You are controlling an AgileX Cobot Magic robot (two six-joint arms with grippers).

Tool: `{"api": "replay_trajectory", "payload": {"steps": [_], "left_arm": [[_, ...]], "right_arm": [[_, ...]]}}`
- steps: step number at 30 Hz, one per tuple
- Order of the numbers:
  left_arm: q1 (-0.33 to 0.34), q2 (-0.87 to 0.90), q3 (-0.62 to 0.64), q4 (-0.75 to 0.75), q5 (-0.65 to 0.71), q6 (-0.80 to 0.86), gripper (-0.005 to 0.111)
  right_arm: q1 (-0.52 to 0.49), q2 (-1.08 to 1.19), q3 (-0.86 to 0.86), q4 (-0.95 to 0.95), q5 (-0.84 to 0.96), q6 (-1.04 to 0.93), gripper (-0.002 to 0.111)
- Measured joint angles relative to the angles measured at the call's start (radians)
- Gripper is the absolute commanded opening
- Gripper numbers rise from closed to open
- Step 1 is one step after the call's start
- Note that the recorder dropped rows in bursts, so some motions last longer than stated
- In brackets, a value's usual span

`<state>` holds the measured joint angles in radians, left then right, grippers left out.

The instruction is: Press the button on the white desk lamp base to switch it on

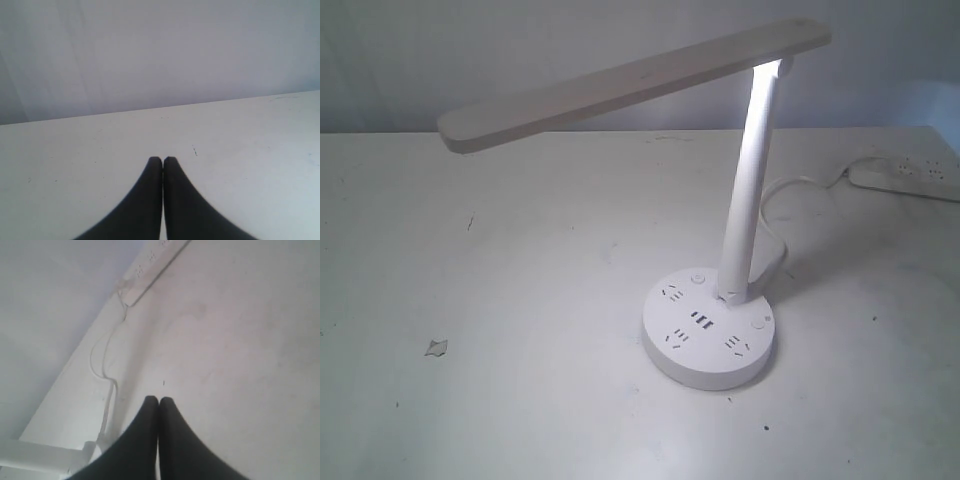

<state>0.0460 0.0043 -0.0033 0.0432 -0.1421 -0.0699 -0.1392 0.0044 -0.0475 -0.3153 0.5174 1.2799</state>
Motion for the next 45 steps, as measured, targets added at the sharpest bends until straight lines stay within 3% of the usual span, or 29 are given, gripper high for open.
{"api": "replay_trajectory", "payload": {"steps": [10, 26, 39, 45], "left_arm": [[0.0, 0.0, 0.0, 0.0, 0.004, 0.0, 0.0], [0.0, 0.0, 0.0, 0.0, 0.004, 0.0, 0.0], [0.0, 0.0, 0.0, 0.0, 0.004, 0.0, 0.0], [0.0, 0.0, 0.0, 0.0, 0.004, 0.0, 0.0]], "right_arm": [[0.0, 0.0, 0.042, 0.107, -0.143, 0.002, 0.0], [0.0, 0.0, 0.042, 0.11, -0.155, -0.029, 0.0], [0.0, 0.0, 0.042, 0.11, -0.155, -0.784, 0.0], [0.0, 0.0, 0.042, 0.108, -0.155, -0.891, 0.0]]}}
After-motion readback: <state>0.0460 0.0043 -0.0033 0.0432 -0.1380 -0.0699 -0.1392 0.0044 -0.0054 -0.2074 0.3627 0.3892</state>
